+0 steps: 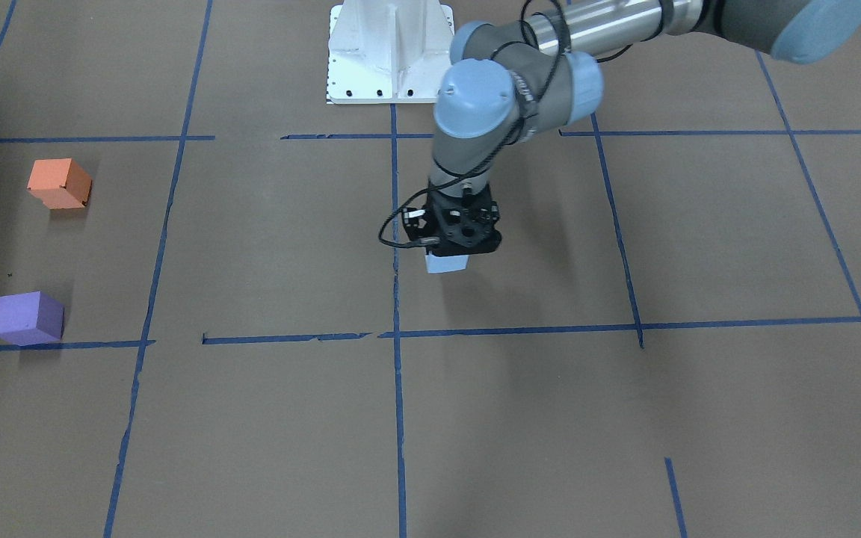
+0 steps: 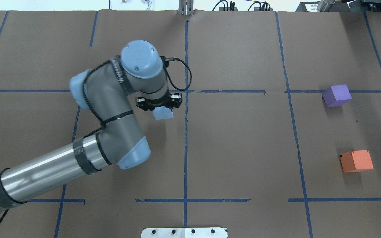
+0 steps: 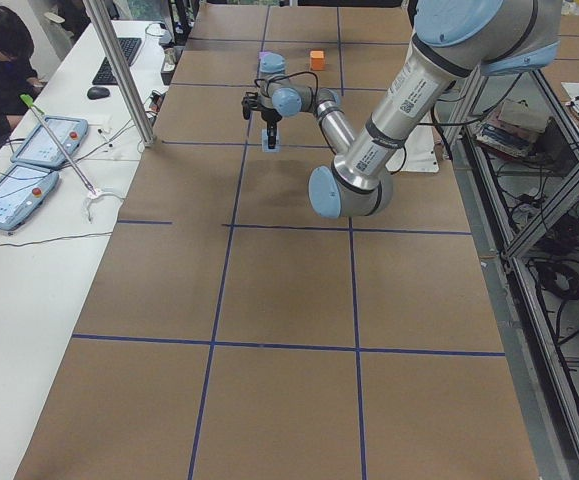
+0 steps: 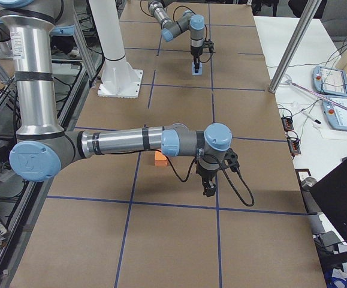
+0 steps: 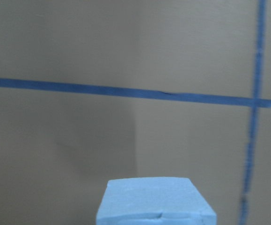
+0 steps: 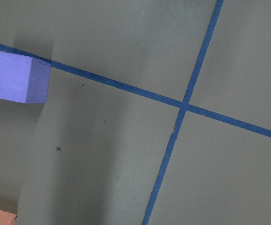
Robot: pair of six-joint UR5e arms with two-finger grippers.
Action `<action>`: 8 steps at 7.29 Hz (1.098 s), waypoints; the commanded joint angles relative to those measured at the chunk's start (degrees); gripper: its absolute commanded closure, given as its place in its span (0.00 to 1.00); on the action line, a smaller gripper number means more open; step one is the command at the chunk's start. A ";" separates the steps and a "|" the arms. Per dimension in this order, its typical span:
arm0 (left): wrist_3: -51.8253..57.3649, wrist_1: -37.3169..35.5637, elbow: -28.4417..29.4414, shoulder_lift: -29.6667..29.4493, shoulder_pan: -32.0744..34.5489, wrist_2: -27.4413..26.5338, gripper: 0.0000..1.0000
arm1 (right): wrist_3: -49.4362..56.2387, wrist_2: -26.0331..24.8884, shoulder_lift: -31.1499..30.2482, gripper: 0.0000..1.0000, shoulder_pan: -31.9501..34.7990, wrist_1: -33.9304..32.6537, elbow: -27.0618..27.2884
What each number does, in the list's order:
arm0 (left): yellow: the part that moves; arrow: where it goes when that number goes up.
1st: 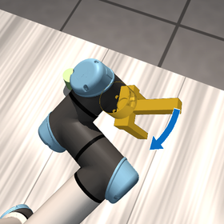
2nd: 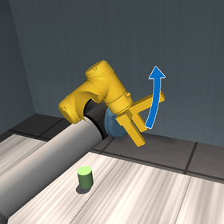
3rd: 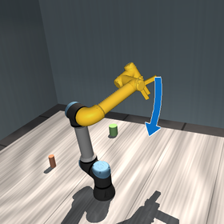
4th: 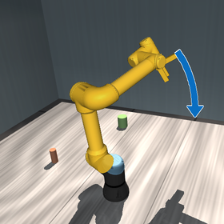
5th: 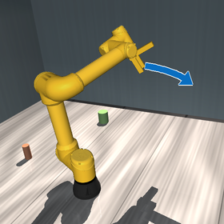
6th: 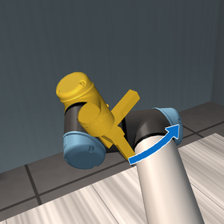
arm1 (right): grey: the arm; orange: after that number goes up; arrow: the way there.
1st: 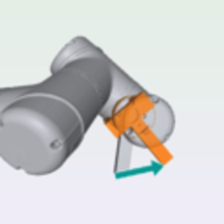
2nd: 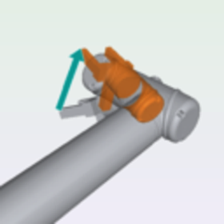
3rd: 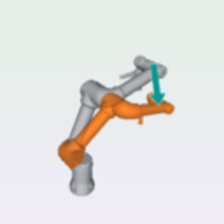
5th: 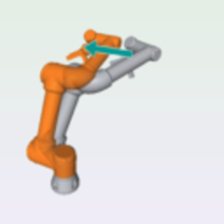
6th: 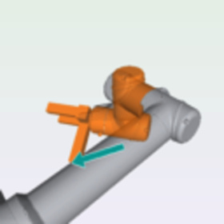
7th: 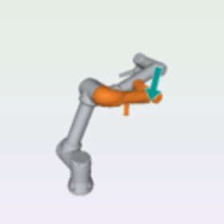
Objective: Place blue block between orange and purple blocks
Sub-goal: 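Carry the light blue cube with the left gripper to the table center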
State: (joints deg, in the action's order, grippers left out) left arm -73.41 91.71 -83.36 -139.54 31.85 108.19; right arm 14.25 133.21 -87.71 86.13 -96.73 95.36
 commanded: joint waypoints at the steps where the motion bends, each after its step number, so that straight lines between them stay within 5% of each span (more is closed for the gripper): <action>1: -1.83 0.22 5.13 -3.99 -4.76 -2.37 0.38 | -0.01 0.03 0.00 0.00 0.00 -0.04 0.00; 2: -1.74 0.13 5.22 -3.73 -5.13 -2.46 0.12 | -0.01 0.03 0.00 0.00 -0.09 -0.04 0.00; 3: -1.91 0.13 5.05 -3.47 -5.13 -2.46 0.00 | -0.01 0.03 0.00 0.00 -0.09 -0.04 0.00; 5: -1.39 -0.83 3.13 -3.38 -3.04 -2.38 0.00 | -0.10 0.03 0.00 0.00 0.00 -0.04 0.00; 7: 5.76 -6.94 -8.95 3.09 4.76 3.73 0.00 | -0.10 0.20 0.26 0.00 -0.09 -0.04 0.17; 8: 14.35 -12.82 -15.89 7.83 9.85 7.35 0.00 | -1.67 4.21 0.52 0.00 -0.18 0.13 0.61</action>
State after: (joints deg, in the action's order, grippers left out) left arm -67.46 84.94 -91.33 -136.70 36.09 111.24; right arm 13.77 134.38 -87.45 86.02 -96.73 95.61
